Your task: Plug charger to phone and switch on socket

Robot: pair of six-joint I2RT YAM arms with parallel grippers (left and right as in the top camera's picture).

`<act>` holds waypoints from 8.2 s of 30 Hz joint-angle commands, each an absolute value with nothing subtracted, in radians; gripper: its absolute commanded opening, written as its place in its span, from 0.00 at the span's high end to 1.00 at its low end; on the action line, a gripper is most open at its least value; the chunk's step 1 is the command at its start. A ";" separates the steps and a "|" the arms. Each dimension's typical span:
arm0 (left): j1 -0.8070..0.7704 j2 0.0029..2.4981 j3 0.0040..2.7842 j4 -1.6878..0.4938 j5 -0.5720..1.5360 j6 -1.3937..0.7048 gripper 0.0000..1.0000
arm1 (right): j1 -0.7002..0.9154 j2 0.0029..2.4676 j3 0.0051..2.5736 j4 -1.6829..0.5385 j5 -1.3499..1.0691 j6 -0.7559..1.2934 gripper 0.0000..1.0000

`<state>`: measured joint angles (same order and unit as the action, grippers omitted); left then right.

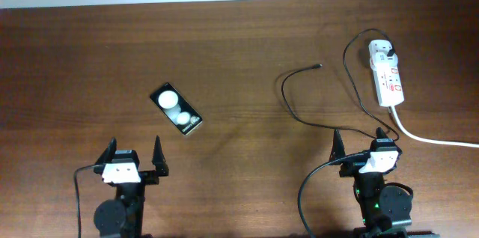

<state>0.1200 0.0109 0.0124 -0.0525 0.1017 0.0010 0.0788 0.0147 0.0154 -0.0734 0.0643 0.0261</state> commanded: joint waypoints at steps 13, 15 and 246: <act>0.125 0.007 0.010 0.453 0.113 -0.015 0.01 | 0.086 0.006 0.006 -0.072 0.080 0.030 0.01; 0.125 0.007 0.010 0.504 0.113 -0.047 0.01 | 0.086 0.006 0.006 -0.072 0.080 0.030 0.01; -0.179 1.587 1.255 -0.894 1.125 -0.414 0.46 | 0.085 0.063 0.074 -0.073 -0.883 0.614 0.01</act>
<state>-0.1864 1.5990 1.2579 -0.8963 1.0981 -0.4263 0.0788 0.0296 0.0143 -0.0055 -1.0012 0.6067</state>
